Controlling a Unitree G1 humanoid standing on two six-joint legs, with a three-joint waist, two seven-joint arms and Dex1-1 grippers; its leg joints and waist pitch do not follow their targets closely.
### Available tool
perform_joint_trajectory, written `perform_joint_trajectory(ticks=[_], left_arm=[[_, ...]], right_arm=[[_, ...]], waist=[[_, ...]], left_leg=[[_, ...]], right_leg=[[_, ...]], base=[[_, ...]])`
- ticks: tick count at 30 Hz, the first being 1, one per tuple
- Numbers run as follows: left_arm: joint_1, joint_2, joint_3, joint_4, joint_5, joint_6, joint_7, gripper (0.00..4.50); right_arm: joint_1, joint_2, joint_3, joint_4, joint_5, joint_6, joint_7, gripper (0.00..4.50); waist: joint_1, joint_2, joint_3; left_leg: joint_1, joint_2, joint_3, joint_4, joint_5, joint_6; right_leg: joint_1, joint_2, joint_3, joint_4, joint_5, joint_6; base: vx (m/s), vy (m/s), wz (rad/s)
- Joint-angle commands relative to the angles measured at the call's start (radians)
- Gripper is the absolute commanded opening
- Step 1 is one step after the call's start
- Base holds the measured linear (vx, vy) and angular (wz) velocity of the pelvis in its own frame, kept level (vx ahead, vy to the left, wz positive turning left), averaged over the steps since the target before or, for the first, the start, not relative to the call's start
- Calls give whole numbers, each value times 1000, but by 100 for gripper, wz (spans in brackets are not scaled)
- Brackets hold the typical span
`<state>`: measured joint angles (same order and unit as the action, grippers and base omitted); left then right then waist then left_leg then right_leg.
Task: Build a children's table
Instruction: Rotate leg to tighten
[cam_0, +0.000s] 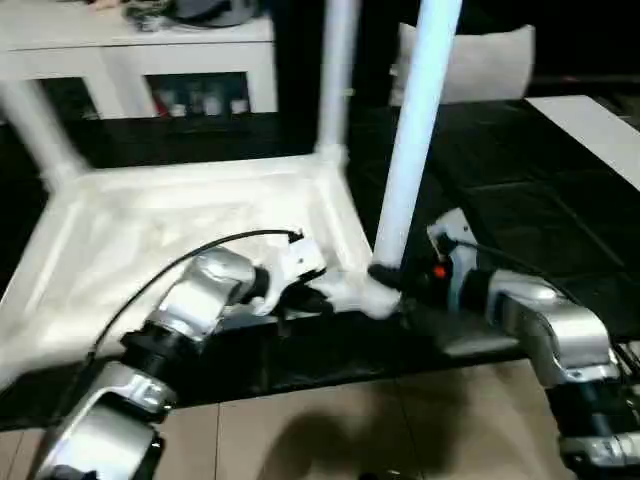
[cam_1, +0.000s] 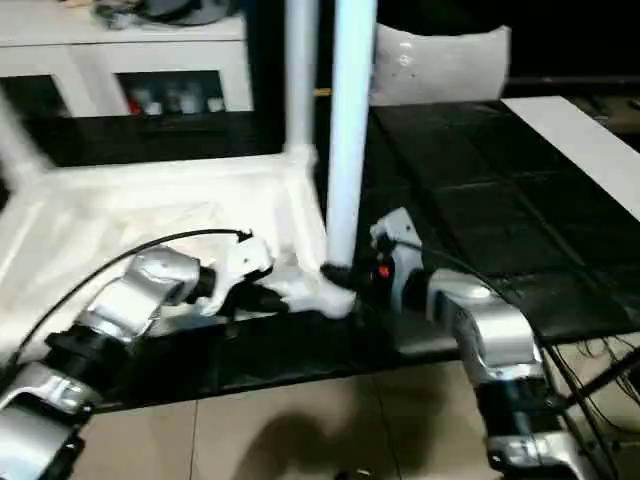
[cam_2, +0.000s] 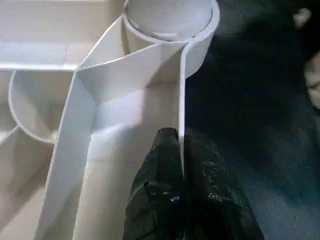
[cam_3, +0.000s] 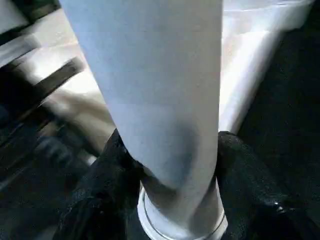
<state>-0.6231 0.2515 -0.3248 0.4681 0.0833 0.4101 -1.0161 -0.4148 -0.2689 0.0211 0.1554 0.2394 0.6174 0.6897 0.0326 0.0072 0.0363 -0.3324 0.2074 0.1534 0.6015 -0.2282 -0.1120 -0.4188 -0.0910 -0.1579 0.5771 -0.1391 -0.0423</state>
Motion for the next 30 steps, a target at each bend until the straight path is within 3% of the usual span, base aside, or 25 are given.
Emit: perform_joint_trajectory(ticks=[1, 3, 7, 11, 12, 13, 14, 15, 17, 22, 24, 30], left_arm=[[-14, -76, 18, -34, -32, 26, 83, 0], [-15, -118, 43, -33, -34, 47, 149, 0], [-12, -131, 30, -30, -7, 38, 186, 0], [-13, -95, 0, -27, 6, -16, 146, 0], [-12, -92, -2, -27, 7, -19, 142, 0], [-11, -85, -2, -27, 6, -18, 135, 0], [-10, -68, -7, -22, 7, -40, 110, 0], [-10, -67, -7, -22, 7, -41, 108, 0], [-12, -49, -12, -12, 8, -66, 82, 0], [-13, 13, -44, 18, 16, -144, 11, 0], [-11, 34, -56, 23, 20, -174, -19, 0], [-13, 78, -87, 42, 24, -256, -112, 0]], right_arm=[[-21, 53, 20, 38, -15, -25, -103, 201], [-14, 76, 17, 54, -21, -94, -126, 252], [-5, 103, -4, 47, -11, -93, -126, 284], [11, 59, 6, 53, -23, -156, -73, 308], [12, 54, 7, 54, -24, -162, -68, 317], [16, 40, 8, 58, -25, -177, -51, 317], [26, -1, 8, 59, -22, -217, 5, 343], [27, -4, 7, 58, -20, -219, 11, 349], [38, -42, -4, 46, -2, -228, 77, 356], [89, -185, 13, 6, 12, -260, 266, 393], [109, -234, 6, -2, 26, -256, 321, 430], [157, -341, -42, -34, 77, -247, 436, 446]], waist=[[11, -13, -67], [12, -11, -69], [15, -7, -73], [21, 0, -71], [22, 4, -70], [23, -1, -69], [25, 2, -68], [27, -2, -67], [33, 1, -65], [49, -2, -66], [58, -3, -64], [64, -5, -65]], left_leg=[[-28, 0, 7, -60, -60, 70], [-26, 4, 8, -59, -45, 81], [-28, 11, 4, -57, 20, 118], [-25, 11, 6, -58, 1, 132], [-25, 11, 5, -58, -6, 132], [-25, 11, 7, -59, -22, 127], [-25, 11, 7, -59, -26, 125], [-22, 11, 9, -59, -41, 125], [-22, 11, 9, -60, -46, 128], [-20, 14, 7, -60, -51, 136], [-19, 13, 9, -60, -57, 134], [-19, 13, 9, -60, -59, 132]], right_leg=[[80, -53, 44, -88, -428, -28], [79, -54, 47, -83, -390, -47], [81, -53, 56, -60, -239, -108], [84, -57, 58, -59, -225, -134], [84, -57, 58, -61, -231, -133], [85, -57, 59, -63, -247, -129], [86, -58, 58, -63, -253, -129], [85, -57, 58, -68, -275, -120], [84, -57, 58, -70, -296, -115], [85, -57, 59, -68, -295, -104], [84, -57, 58, -71, -316, -95], [83, -56, 57, -73, -333, -89]], base=[[0, 0, 0], [0, 0, 0], [0, 0, 0], [0, 0, 0], [0, 0, 0], [0, 0, 0], [0, 0, 0], [0, 0, 0], [0, 0, 0], [0, 0, 0], [0, 0, 0], [0, 0, 0]])
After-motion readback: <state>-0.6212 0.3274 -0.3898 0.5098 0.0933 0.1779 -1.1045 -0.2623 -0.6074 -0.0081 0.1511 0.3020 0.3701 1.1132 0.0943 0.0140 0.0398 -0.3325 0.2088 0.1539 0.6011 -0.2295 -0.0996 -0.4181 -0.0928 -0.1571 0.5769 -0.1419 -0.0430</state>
